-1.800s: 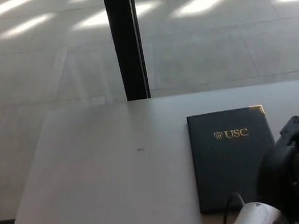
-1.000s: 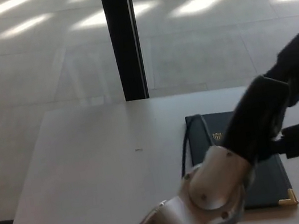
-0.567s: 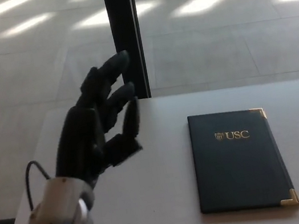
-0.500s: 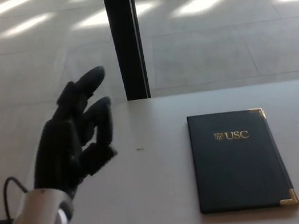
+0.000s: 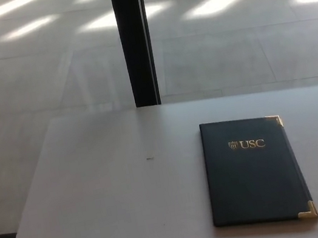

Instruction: The robot uses its left hand to push the cover of the diary kept in the middle of the desk to close it

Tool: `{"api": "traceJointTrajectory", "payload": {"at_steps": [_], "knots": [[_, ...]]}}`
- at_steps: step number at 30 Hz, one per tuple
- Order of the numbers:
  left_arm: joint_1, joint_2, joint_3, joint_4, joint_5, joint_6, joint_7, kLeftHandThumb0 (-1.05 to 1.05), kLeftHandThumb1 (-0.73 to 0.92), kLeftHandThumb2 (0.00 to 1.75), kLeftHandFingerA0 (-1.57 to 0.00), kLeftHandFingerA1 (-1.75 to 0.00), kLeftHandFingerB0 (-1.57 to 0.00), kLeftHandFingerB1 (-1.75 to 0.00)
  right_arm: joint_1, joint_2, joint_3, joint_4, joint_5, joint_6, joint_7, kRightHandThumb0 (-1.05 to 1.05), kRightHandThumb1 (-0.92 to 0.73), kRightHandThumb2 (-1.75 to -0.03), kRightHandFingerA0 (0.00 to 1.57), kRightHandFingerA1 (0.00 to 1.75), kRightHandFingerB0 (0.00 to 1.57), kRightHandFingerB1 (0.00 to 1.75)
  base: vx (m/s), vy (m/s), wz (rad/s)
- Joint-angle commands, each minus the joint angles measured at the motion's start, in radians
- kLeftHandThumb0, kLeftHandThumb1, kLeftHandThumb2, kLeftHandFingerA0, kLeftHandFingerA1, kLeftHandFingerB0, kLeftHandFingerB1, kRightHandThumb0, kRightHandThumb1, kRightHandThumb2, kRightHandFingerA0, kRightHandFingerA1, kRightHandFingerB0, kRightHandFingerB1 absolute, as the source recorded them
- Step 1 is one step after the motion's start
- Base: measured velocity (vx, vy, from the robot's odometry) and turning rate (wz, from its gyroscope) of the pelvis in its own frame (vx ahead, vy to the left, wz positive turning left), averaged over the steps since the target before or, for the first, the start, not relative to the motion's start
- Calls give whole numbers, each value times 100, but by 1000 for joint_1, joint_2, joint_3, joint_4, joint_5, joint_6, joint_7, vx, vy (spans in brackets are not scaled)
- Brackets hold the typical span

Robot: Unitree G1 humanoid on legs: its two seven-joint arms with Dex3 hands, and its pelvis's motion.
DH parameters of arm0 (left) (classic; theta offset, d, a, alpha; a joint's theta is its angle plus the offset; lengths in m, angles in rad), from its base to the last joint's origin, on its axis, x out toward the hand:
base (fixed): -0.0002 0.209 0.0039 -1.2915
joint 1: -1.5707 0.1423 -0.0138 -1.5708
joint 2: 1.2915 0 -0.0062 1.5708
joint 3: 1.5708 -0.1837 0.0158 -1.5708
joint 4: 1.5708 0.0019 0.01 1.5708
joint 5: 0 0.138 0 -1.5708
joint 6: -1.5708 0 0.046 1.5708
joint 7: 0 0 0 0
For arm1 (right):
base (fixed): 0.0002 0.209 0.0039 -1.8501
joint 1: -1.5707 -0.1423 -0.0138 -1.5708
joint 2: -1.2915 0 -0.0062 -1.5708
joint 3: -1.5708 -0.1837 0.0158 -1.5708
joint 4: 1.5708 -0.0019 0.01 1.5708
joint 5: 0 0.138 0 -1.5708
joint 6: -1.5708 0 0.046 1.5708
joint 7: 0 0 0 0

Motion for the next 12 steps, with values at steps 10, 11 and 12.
{"api": "traceJointTrajectory", "payload": {"at_steps": [10,11,12], "knots": [[36,14,257,584,-2,-143,-62,-98,77,100,-16,-66,-21,-57,39,-17,-47,-7,56,59,-11,-69,-92,-68,70,77,59,49,0,0,0],[34,16,259,596,0,-150,-67,-98,77,100,-16,-66,-21,-57,41,-16,-47,-6,56,59,-10,-69,-92,-68,70,77,59,49,0,0,0],[34,16,259,596,0,-150,-67,-98,77,100,-16,-66,-21,-57,41,-16,-47,-6,56,59,-10,-69,-92,-68,70,77,59,49,0,0,0]]}}
